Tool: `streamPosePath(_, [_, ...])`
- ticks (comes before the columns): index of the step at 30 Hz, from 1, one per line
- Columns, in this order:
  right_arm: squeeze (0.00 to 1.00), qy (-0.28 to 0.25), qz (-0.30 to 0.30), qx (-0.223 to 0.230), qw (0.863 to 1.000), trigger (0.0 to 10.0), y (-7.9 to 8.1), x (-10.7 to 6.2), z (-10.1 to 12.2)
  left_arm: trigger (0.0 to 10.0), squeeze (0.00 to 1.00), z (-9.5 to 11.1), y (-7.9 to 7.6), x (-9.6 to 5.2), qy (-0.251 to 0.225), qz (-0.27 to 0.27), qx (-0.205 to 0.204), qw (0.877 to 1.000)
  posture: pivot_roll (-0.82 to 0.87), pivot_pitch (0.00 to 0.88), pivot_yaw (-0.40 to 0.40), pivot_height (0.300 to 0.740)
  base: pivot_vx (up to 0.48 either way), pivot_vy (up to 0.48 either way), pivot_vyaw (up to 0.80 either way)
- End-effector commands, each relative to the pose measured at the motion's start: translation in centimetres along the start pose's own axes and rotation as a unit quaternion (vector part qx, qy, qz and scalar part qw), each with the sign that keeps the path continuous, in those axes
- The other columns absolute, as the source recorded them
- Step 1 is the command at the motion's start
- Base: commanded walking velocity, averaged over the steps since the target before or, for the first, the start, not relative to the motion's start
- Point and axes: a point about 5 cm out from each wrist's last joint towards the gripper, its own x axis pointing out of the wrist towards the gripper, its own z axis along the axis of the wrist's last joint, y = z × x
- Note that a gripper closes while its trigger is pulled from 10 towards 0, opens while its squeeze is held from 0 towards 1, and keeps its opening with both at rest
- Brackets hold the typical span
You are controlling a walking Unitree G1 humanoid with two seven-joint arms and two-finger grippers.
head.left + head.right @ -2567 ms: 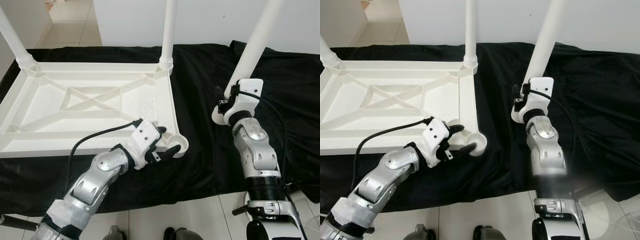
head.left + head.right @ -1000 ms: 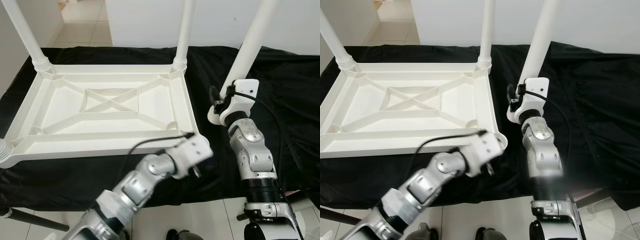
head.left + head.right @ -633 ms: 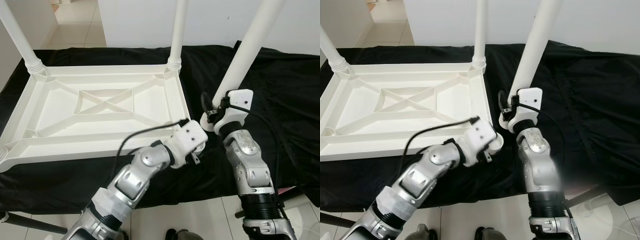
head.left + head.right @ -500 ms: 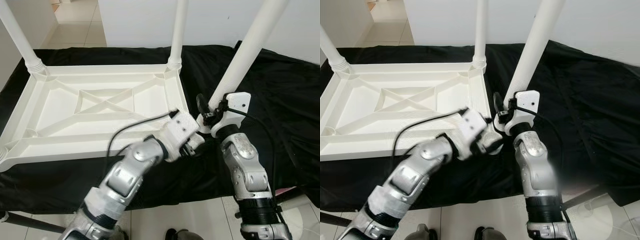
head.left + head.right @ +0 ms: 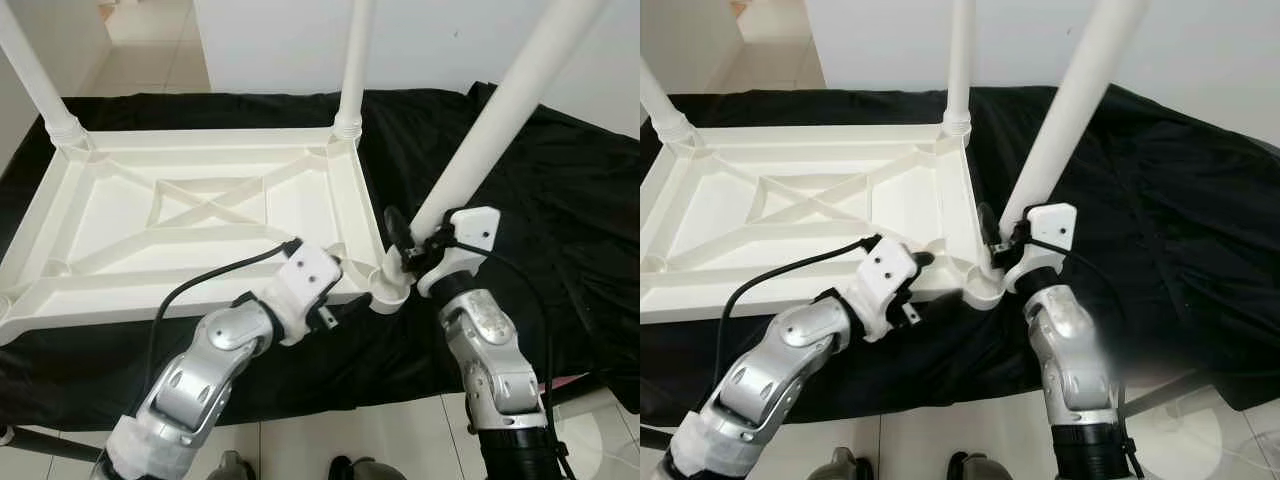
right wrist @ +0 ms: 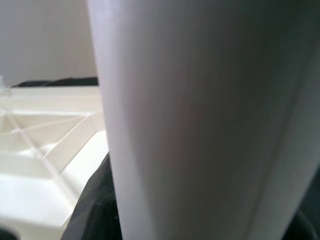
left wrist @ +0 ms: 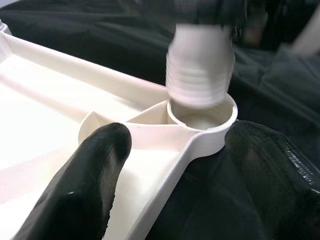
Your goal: Building children table
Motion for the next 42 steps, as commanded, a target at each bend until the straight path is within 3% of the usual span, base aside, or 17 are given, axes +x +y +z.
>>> streamPosePath(1, [0.0, -0.002, 0.013, -0.01, 1.0, 10.0, 0.3, -0.3, 0.1, 10.0, 0.0, 0.3, -0.4, -0.3, -0.007, -0.04, -0.004, 0.999, -0.03, 0.134, -0.051, 0.74, 0.0, 0.0, 0.0])
streamPosePath(16, [0.0, 0.038, 0.062, -0.05, 0.996, 10.0, 0.0, -1.3, -2.5, 10.0, 0.0, 0.1, -0.9, -0.8, -0.004, -0.065, -0.024, 0.998, -0.04, 0.145, -0.053, 0.74, 0.0, 0.0, 0.0])
streamPosePath(30, [0.0, 0.036, 0.149, -0.099, 0.983, 10.0, 1.7, -0.9, -3.4, 10.0, 0.0, 0.4, -0.6, -0.8, -0.002, -0.054, -0.025, 0.998, -0.03, 0.142, -0.059, 0.74, 0.0, 0.0, 0.0])
streamPosePath(37, [0.0, 0.04, 0.174, -0.098, 0.979, 10.0, 1.9, -1.1, -3.6, 10.0, 0.0, 0.5, -0.5, -0.7, -0.004, -0.053, -0.024, 0.998, -0.03, 0.144, -0.059, 0.74, 0.0, 0.0, 0.0])
streamPosePath(42, [0.0, 0.049, 0.158, -0.065, 0.984, 10.0, 1.2, -1.0, -3.8, 10.0, 0.0, 0.7, -0.5, -0.5, -0.008, -0.055, -0.023, 0.998, -0.03, 0.145, -0.059, 0.74, 0.0, 0.0, 0.0])
